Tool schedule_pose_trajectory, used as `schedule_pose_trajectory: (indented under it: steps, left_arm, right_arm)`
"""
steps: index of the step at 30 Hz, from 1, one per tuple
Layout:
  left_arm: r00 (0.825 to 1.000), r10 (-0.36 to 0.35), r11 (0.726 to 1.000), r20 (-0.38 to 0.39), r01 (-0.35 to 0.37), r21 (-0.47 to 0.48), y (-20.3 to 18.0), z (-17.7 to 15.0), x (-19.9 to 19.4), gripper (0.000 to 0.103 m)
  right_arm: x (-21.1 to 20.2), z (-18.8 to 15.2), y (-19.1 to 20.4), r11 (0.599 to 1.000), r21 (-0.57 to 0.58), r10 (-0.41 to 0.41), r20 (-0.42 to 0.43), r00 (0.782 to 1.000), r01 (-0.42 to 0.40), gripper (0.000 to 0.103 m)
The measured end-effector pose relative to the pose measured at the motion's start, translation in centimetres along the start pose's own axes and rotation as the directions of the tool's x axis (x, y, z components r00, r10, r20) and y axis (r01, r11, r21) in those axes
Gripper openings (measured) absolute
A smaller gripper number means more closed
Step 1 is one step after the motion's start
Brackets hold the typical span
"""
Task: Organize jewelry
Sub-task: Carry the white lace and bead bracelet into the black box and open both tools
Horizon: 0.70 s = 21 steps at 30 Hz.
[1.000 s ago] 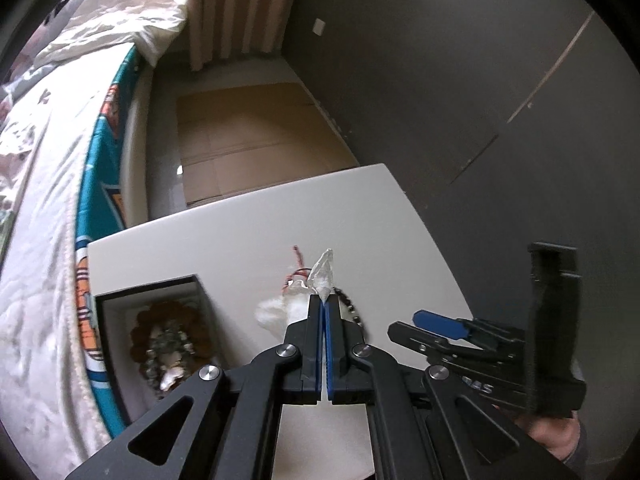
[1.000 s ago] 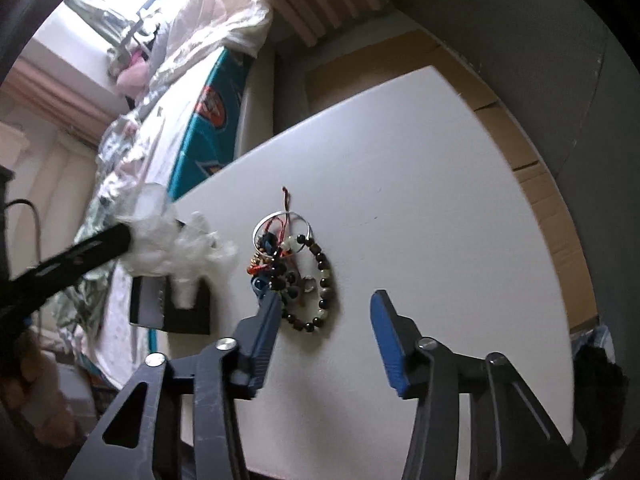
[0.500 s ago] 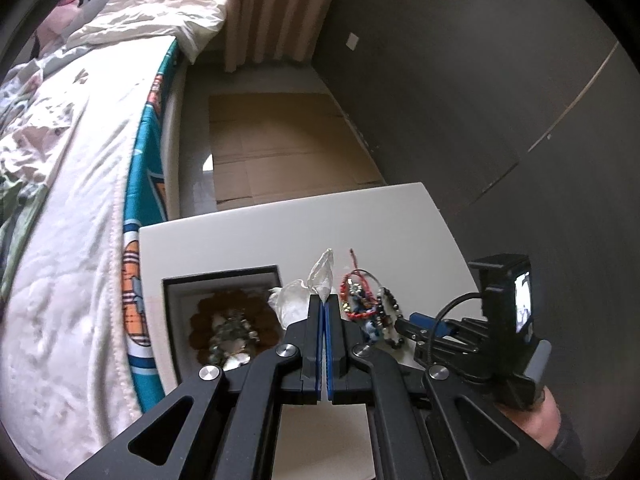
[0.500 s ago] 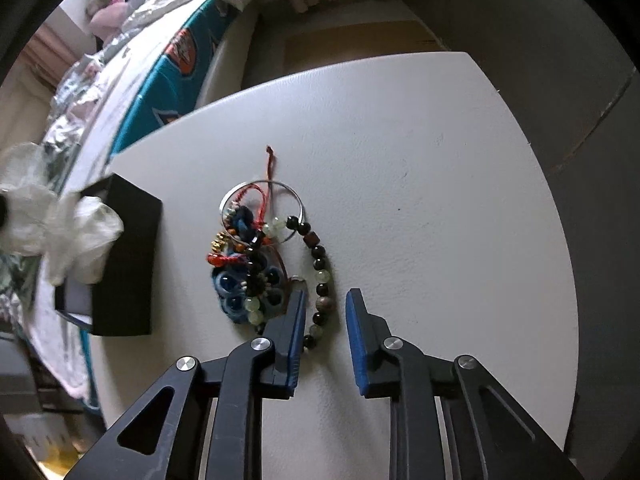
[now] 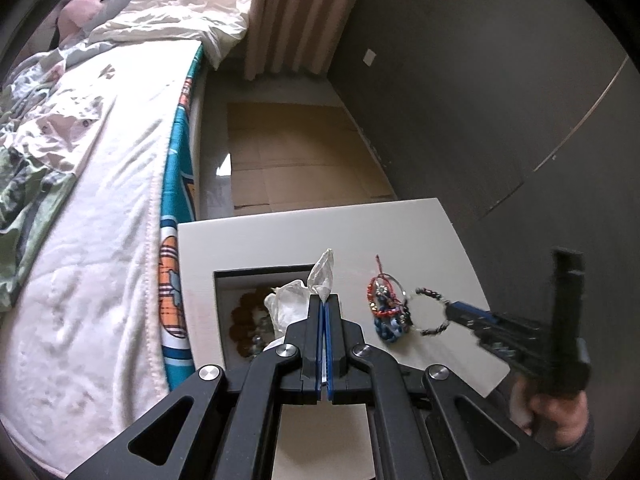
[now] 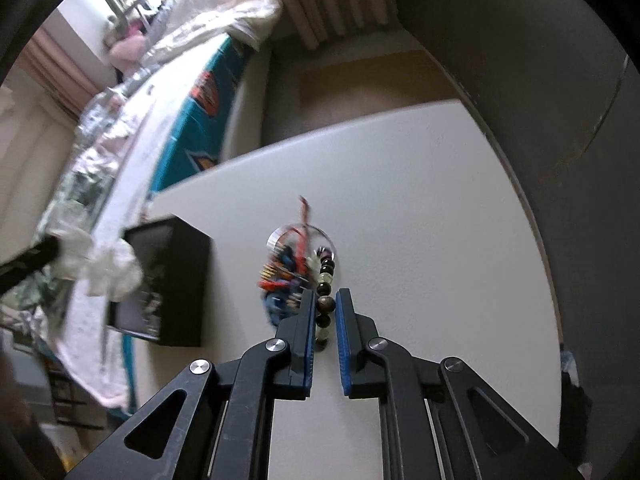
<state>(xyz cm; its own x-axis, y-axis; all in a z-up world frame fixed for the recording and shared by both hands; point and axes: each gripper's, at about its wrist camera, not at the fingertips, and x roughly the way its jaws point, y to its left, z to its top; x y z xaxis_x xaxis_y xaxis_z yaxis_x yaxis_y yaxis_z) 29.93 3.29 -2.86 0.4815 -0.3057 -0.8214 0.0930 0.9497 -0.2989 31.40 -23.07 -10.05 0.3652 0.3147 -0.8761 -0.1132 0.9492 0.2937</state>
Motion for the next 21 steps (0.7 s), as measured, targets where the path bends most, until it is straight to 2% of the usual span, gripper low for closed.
schedule_pose_trajectory:
  steps: [7, 13, 14, 15, 16, 17, 18, 21]
  left_arm:
    - [1.000, 0.007, 0.999, 0.006, -0.006, -0.034, 1.0, 0.3, 0.1, 0.000]
    - [0.998, -0.006, 0.998, -0.062, 0.003, -0.059, 1.8, 0.1, 1.4, 0.004]
    - [0.998, -0.005, 0.998, -0.068, 0.001, -0.059, 2.0, 0.0, 1.4, 0.011]
    - [0.997, -0.010, 0.998, -0.074, 0.005, -0.064, 2.3, -0.1, 1.4, 0.029]
    - [0.997, -0.023, 0.997, -0.074, 0.017, -0.077, 2.7, -0.3, 1.3, 0.041]
    - [0.997, -0.034, 0.995, -0.062, 0.029, -0.091, 3.1, -0.4, 1.0, 0.065]
    - [0.998, -0.038, 0.995, -0.048, 0.033, -0.098, 3.4, -0.5, 0.7, 0.075]
    - [1.000, -0.017, 0.993, -0.018, 0.015, -0.119, 4.5, -0.6, -0.3, 0.076]
  right_arm:
    - [-3.0, 0.6, 3.1, 0.998, -0.046, 0.055, 0.058, 0.997, -0.052, 0.011]
    - [-3.7, 0.6, 5.5, 0.991, -0.084, 0.113, 0.061, 0.992, -0.108, 0.011]
    - [-3.6, 0.6, 6.0, 0.989, -0.092, 0.123, 0.058, 0.991, -0.117, 0.011]
    - [-3.4, 0.7, 6.6, 0.987, -0.101, 0.127, 0.056, 0.990, -0.121, 0.011]
    - [-3.1, 0.7, 7.2, 0.987, -0.107, 0.129, 0.054, 0.990, -0.123, 0.011]
    - [-3.0, 0.7, 7.7, 0.985, -0.115, 0.134, 0.051, 0.990, -0.128, 0.011]
    - [-2.9, 0.7, 7.8, 0.984, -0.118, 0.141, 0.049, 0.989, -0.134, 0.011]
    - [-2.6, 0.9, 9.1, 0.978, -0.131, 0.168, 0.042, 0.985, -0.161, 0.011]
